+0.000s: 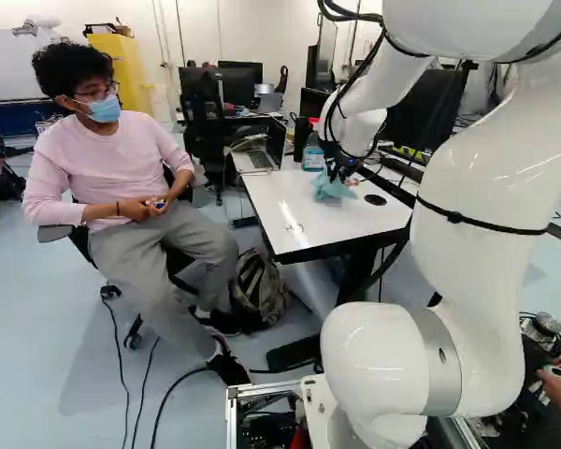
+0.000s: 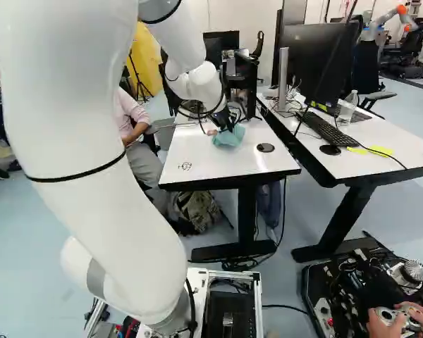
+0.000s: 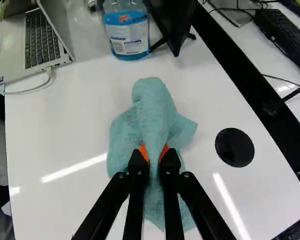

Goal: Clean the table with the green towel

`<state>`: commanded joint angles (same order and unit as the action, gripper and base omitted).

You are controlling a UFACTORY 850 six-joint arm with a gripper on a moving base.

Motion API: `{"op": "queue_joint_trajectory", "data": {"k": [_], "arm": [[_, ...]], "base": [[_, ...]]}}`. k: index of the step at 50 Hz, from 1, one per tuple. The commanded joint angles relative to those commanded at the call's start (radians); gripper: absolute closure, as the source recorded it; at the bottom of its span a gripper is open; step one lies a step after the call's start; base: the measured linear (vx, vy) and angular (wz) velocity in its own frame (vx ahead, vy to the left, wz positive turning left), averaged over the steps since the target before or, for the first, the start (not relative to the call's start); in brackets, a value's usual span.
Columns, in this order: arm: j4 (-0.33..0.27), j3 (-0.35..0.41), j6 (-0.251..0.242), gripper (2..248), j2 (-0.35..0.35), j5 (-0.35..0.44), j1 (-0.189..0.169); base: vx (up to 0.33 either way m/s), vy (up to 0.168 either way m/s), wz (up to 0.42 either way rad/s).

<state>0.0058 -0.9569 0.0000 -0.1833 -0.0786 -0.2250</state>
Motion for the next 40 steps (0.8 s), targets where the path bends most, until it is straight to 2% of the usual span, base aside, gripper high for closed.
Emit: {"op": "queue_joint_trajectory", "data": {"k": [19, 31, 40], "arm": [[0.008, -0.108, 0.0, 211, -0.116, 0.058, -0.02], [0.008, -0.179, 0.0, 211, -0.199, 0.102, -0.019], [0.008, -0.196, 0.0, 211, -0.231, 0.107, -0.018]], "base": [[0.0, 0.0, 0.0], [0.0, 0.0, 0.0], [0.0, 0.0, 0.0]]}}
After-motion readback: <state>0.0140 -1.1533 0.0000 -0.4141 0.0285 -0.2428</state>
